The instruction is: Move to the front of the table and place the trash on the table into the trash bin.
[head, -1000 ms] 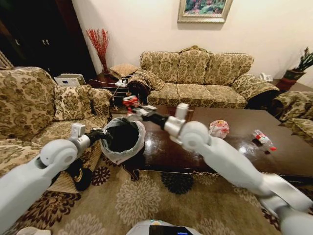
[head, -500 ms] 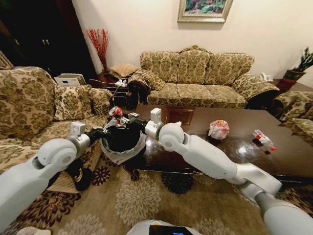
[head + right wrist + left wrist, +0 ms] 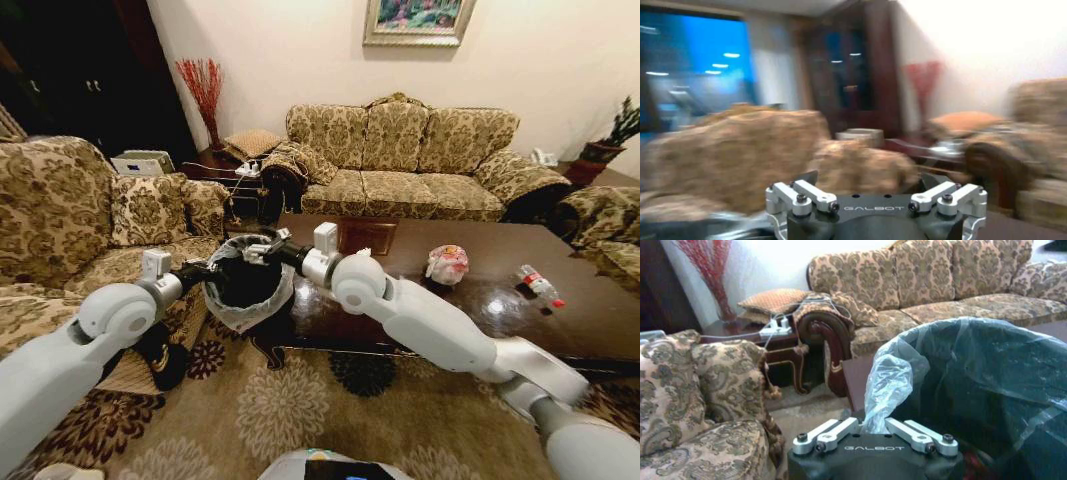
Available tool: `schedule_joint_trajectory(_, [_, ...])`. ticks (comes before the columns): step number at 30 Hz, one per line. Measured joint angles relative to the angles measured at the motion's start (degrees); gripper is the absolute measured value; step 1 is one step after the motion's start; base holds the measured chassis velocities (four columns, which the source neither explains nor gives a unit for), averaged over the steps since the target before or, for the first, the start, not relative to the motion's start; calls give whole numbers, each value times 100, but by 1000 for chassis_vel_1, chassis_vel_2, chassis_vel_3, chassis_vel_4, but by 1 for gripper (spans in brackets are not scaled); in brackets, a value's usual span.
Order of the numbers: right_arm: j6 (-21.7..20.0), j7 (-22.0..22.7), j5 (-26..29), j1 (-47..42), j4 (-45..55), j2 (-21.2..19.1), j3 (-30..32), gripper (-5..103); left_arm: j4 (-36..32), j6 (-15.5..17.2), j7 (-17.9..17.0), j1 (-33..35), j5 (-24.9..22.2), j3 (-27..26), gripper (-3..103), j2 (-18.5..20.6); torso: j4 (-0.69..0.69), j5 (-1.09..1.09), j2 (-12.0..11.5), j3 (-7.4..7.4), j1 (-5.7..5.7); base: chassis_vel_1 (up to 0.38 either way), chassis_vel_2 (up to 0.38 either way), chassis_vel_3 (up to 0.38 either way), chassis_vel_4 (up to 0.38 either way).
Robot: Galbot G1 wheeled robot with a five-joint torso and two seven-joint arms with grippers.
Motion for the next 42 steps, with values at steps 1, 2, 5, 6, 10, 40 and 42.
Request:
schedule_joint_trajectory(1, [-81,44,-151,-149,7,-183,230,99,-17,-14,-40,1,30,0,1,-67,0,-2,0,0,0,0,0,0,0])
schedule_joint_trajectory(2, [-134,46,-326,-310,0,-377,420,99,-37,-35,-100,1,43,0,1,-128,-1,0,0,0,0,0,0,0,0])
schedule_joint_trajectory(5, [-179,36,-757,-725,-105,-793,887,100,-90,-73,-188,-1,74,-27,1,-286,-3,0,0,0,0,0,0,0,0])
schedule_joint_trajectory(6, [-202,-10,-940,-1018,-175,-1001,1200,100,-125,-87,-219,7,112,-45,1,-389,-3,2,0,0,0,0,0,0,0])
schedule_joint_trajectory(10, [-280,-160,-1235,-1793,-228,-1441,2124,100,-204,-142,-258,92,401,-76,1,-705,-4,1,0,0,0,0,0,0,0])
schedule_joint_trajectory(40, [-402,-457,-1583,-4010,159,-1650,3733,100,-597,-277,50,481,1303,-58,1,-1751,-5,4,0,0,0,-79,-96,77,101])
schedule_joint_trajectory(42, [-399,-508,-1588,-4016,147,-1637,3733,100,-613,-289,50,491,1303,-58,1,-1757,-6,5,0,0,1,-90,-105,59,84])
